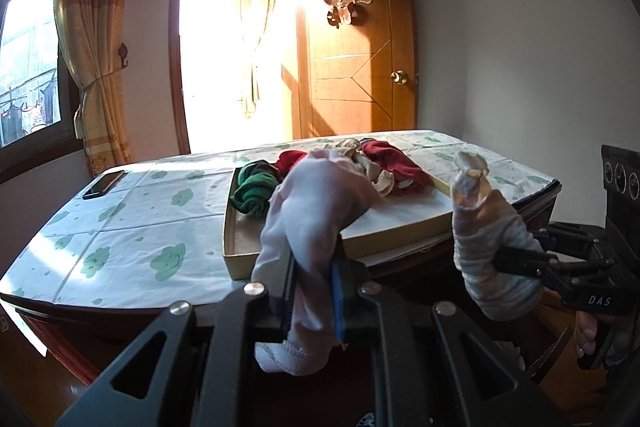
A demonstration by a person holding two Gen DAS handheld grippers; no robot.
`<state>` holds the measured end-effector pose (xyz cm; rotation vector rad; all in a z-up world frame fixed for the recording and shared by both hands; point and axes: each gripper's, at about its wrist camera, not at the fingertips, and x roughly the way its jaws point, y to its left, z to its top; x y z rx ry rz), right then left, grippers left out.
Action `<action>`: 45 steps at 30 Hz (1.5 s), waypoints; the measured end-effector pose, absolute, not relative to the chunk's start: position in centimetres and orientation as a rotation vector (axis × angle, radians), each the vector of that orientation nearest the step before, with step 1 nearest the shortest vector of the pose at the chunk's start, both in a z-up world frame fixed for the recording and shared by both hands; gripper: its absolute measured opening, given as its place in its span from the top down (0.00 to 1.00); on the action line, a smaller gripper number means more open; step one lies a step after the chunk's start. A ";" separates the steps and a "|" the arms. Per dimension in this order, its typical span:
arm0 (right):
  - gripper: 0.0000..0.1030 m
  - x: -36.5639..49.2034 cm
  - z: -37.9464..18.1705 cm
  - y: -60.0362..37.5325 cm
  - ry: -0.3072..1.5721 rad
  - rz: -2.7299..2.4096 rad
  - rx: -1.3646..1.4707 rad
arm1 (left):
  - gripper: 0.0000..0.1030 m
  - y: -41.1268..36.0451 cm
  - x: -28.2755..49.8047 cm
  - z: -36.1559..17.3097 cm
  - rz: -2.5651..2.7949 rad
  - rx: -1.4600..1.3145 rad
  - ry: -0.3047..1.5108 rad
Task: Take underwear out of drawer
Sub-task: 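Carry the beige underwear with the right tool while the left tool carries pink underwear over the tray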
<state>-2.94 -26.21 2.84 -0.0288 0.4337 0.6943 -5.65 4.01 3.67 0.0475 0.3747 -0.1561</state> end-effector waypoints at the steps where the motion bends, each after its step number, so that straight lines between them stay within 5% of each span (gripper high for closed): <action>1: 0.65 -2.9 3.0 -26.2 0.432 0.694 -0.033 | 0.88 4.0 -5.6 3.8 -0.155 0.050 0.371; 45: 0.65 2.1 7.9 -25.6 0.398 0.694 -0.054 | 0.88 3.3 0.9 7.8 -0.143 0.103 0.346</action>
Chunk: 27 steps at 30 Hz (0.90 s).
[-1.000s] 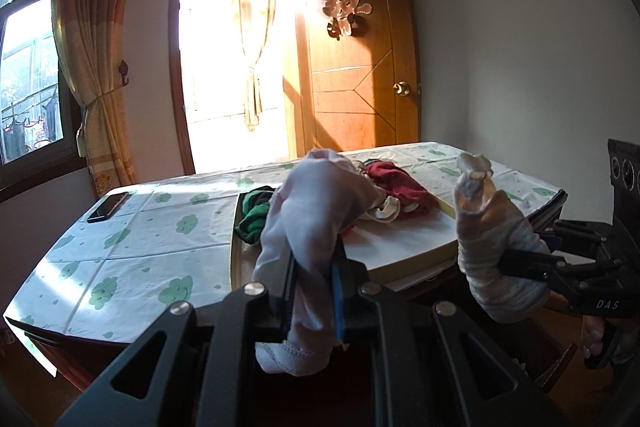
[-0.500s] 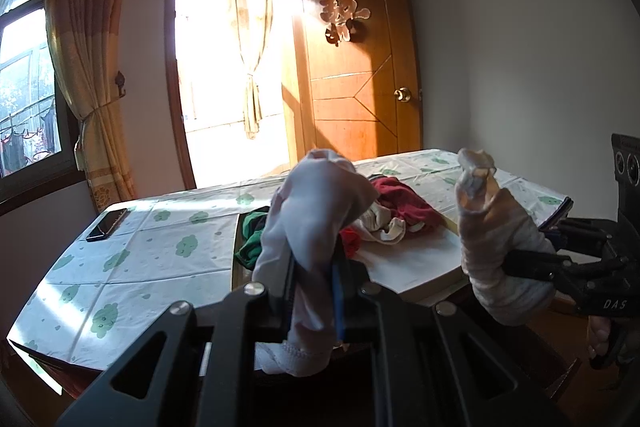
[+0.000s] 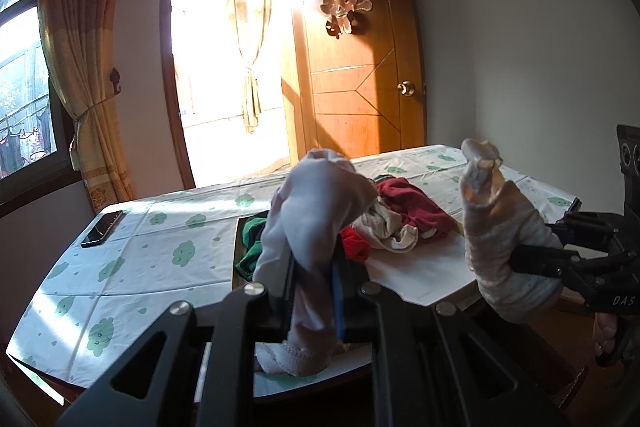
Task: Take underwear out of drawer
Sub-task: 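Carry the beige underwear with the right tool while the left tool carries pink underwear over the tray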
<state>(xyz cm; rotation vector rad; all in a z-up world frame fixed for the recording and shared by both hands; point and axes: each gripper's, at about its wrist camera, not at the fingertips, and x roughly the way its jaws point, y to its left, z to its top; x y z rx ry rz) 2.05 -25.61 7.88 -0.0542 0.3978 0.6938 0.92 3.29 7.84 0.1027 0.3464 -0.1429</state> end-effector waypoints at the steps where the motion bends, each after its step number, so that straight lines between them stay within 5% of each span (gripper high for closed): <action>1: 0.65 2.3 8.0 -25.6 0.400 0.693 -0.056 | 0.88 3.3 1.1 7.9 -0.141 0.104 0.347; 27: 0.65 8.6 9.4 -23.8 0.448 0.693 -0.058 | 0.88 3.8 8.6 8.3 -0.138 0.096 0.414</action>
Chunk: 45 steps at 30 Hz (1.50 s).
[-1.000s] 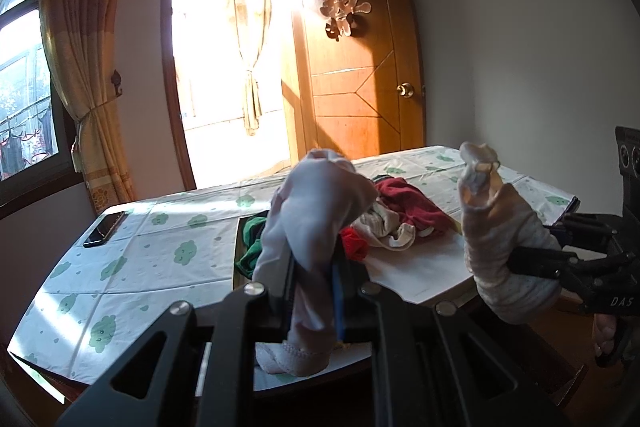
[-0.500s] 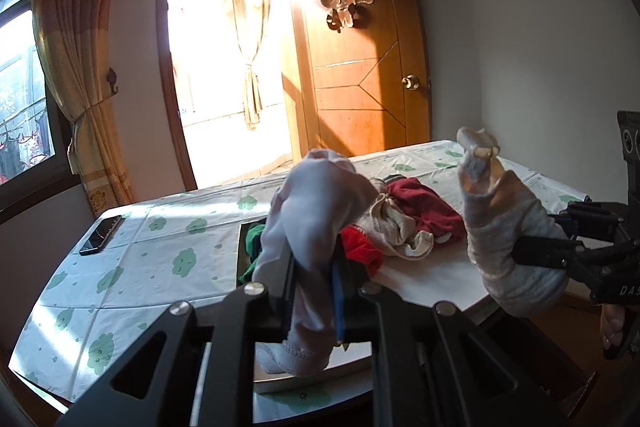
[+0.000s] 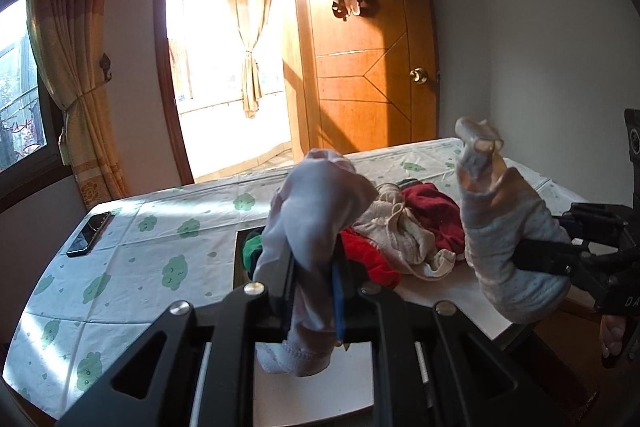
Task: Take underwear out of drawer
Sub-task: 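Carry the beige underwear with the right tool while the left tool carries pink underwear over the tray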
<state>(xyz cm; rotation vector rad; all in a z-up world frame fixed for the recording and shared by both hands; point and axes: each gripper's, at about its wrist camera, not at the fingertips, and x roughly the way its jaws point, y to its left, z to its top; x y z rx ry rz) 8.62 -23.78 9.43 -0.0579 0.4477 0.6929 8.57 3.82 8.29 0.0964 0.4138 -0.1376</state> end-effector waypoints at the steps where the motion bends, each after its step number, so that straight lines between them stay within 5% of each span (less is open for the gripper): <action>1: 0.65 8.9 9.5 -23.7 0.452 0.695 -0.057 | 0.88 3.8 8.9 8.4 -0.139 0.097 0.414; 45: 0.65 20.2 11.3 -23.3 0.617 0.582 0.026 | 0.88 4.8 20.6 8.1 -0.165 -0.081 0.633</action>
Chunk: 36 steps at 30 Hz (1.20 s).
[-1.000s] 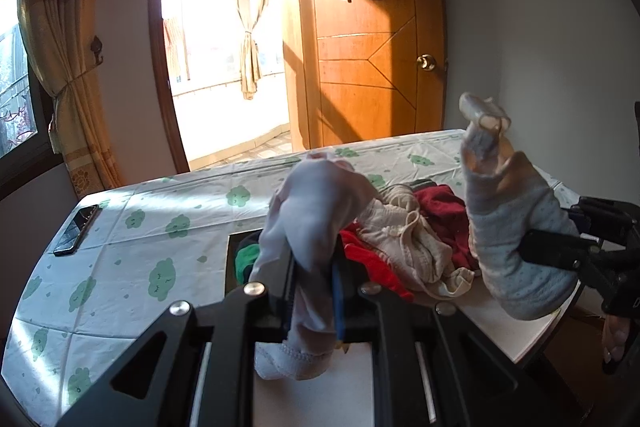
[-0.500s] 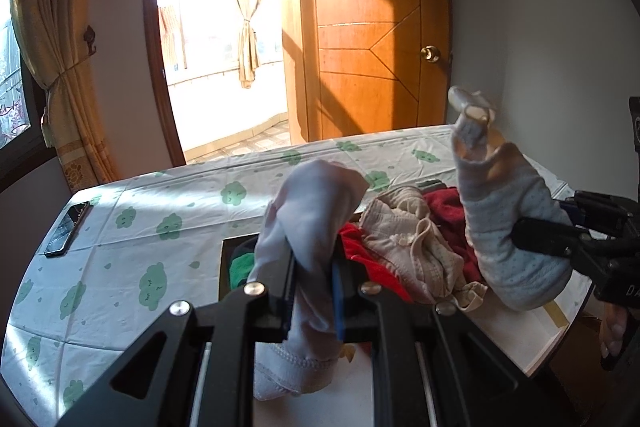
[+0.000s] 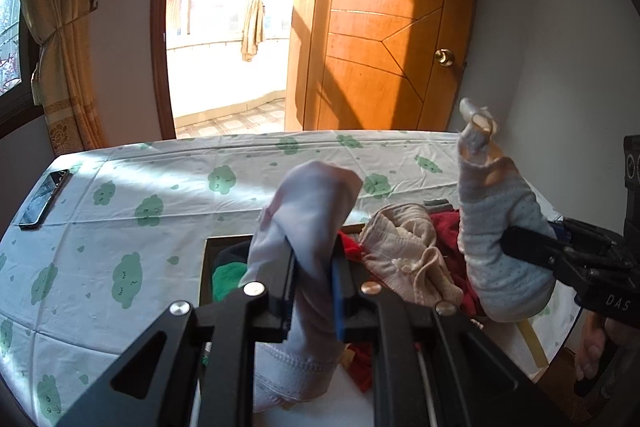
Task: Take underwear out of drawer
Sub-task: 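Carry the beige underwear with the right tool while the left tool carries pink underwear over the tray, then lower both tools with the underwear into the tray and open them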
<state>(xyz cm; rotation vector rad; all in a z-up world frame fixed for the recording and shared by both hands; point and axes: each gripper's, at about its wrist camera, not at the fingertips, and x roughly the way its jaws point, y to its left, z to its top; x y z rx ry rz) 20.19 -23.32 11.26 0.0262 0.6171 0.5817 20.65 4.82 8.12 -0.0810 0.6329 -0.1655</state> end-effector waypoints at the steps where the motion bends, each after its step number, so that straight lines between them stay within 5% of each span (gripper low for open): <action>1: 0.65 20.7 11.2 -23.3 0.630 0.579 0.037 | 0.88 4.9 20.9 8.0 -0.164 -0.091 0.641; 36: 0.57 25.7 7.4 -21.0 0.785 0.502 0.030 | 0.82 2.4 24.5 4.2 -0.119 -0.035 0.704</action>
